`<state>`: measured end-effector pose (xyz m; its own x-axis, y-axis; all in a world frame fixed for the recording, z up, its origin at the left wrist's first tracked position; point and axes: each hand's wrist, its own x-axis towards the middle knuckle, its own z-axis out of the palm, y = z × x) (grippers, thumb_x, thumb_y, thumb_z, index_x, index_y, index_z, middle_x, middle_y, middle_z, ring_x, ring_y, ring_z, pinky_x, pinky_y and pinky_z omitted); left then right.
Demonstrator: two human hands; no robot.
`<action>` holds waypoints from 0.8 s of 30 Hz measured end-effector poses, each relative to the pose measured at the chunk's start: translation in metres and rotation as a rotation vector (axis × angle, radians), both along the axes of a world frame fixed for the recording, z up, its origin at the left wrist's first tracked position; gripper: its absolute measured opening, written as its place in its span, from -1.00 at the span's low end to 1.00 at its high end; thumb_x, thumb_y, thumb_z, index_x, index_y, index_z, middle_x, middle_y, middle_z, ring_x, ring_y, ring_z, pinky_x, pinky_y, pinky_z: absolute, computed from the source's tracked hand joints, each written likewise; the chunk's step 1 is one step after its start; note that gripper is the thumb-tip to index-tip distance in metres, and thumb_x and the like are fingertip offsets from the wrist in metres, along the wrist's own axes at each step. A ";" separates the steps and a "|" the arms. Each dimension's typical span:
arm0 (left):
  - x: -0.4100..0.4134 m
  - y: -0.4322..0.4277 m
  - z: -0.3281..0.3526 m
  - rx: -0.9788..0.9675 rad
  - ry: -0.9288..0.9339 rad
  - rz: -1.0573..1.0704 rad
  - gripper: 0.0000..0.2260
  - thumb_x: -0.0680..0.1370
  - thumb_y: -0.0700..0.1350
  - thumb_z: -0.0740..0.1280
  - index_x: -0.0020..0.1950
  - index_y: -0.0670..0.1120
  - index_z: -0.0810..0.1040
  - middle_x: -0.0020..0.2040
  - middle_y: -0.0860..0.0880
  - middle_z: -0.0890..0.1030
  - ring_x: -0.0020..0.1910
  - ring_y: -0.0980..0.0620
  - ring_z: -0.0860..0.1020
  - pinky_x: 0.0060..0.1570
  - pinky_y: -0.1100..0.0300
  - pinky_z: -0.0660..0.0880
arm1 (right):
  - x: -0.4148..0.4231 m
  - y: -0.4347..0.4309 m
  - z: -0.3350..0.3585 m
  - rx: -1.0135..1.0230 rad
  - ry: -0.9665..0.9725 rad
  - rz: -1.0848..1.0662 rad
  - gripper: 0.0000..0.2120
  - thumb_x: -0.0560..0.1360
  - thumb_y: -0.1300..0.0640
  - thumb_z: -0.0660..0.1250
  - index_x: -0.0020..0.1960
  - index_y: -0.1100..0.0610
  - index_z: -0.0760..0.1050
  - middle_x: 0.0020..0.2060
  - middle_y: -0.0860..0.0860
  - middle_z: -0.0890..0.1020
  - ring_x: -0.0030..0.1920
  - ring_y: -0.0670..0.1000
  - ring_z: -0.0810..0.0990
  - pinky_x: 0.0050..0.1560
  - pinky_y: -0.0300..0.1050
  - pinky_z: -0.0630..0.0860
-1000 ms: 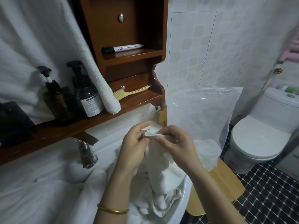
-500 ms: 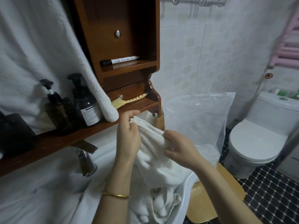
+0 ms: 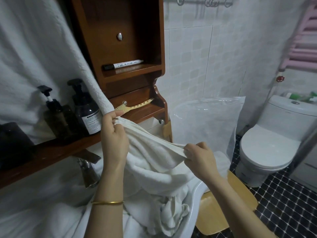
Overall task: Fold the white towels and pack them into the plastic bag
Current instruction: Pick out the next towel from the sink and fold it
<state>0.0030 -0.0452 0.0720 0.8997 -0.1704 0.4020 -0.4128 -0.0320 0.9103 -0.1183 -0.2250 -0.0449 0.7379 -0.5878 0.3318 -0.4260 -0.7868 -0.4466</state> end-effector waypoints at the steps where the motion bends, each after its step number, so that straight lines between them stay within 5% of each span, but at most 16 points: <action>1: 0.000 0.000 0.001 -0.006 0.000 0.004 -0.64 0.58 -0.37 0.04 0.13 -0.02 0.49 0.24 0.05 0.43 0.22 0.14 0.38 -0.11 0.68 0.35 | 0.000 -0.002 -0.002 0.001 0.017 -0.024 -0.81 0.30 0.28 0.27 -0.11 0.11 0.49 -0.39 -0.13 0.40 -0.06 0.08 0.40 -0.18 -0.07 0.39; 4: -0.001 0.001 0.002 -0.024 -0.014 0.000 -0.65 0.58 -0.38 0.04 0.13 -0.02 0.48 0.20 0.05 0.43 0.21 0.15 0.38 -0.11 0.71 0.31 | -0.001 -0.007 -0.008 -0.009 0.126 -0.072 -0.86 0.35 0.26 0.23 -0.13 0.10 0.46 -0.23 -0.06 0.59 -0.08 0.09 0.40 -0.15 -0.06 0.40; 10: -0.002 -0.001 0.001 -0.023 -0.020 -0.003 -0.66 0.59 -0.36 0.04 0.14 -0.01 0.47 0.19 0.09 0.43 0.19 0.18 0.40 -0.08 0.68 0.35 | -0.002 -0.010 -0.005 0.004 0.366 0.002 -0.85 0.45 0.21 0.20 -0.07 0.04 0.50 -0.06 -0.05 0.58 0.03 0.12 0.47 -0.17 -0.10 0.41; 13: -0.001 0.000 0.002 -0.023 -0.022 0.004 -0.66 0.59 -0.36 0.04 0.14 -0.01 0.47 0.19 0.08 0.43 0.19 0.17 0.40 -0.11 0.69 0.34 | 0.000 -0.011 -0.001 0.221 0.272 0.042 -0.81 0.45 0.28 0.20 -0.07 0.13 0.57 -0.07 0.05 0.59 -0.04 0.11 0.55 -0.13 -0.10 0.48; 16: 0.000 0.001 0.003 -0.024 -0.016 0.014 -0.65 0.59 -0.37 0.04 0.13 0.00 0.47 0.21 0.05 0.44 0.18 0.15 0.41 -0.14 0.68 0.36 | -0.002 -0.011 0.000 0.531 0.107 0.071 -0.71 0.44 0.39 0.11 -0.17 0.10 0.54 -0.24 0.05 0.59 -0.32 0.03 0.61 -0.42 -0.28 0.39; 19: 0.003 0.003 0.003 -0.022 -0.002 0.029 -0.65 0.59 -0.36 0.04 0.15 0.00 0.46 0.27 0.01 0.45 0.19 0.16 0.41 -0.16 0.66 0.38 | -0.002 -0.011 0.000 0.682 0.034 0.068 -0.70 0.44 0.41 0.03 -0.04 0.22 0.49 -0.21 0.09 0.59 -0.35 0.07 0.67 -0.41 -0.17 0.44; 24: 0.007 0.004 0.003 -0.029 0.000 0.056 -0.63 0.57 -0.37 0.04 0.14 0.02 0.46 0.26 0.00 0.48 0.20 0.13 0.44 -0.10 0.54 0.40 | -0.004 -0.011 0.002 0.533 -0.041 0.042 -0.78 0.39 0.37 0.20 -0.02 0.16 0.42 -0.20 0.10 0.59 -0.22 0.12 0.54 -0.15 0.03 0.51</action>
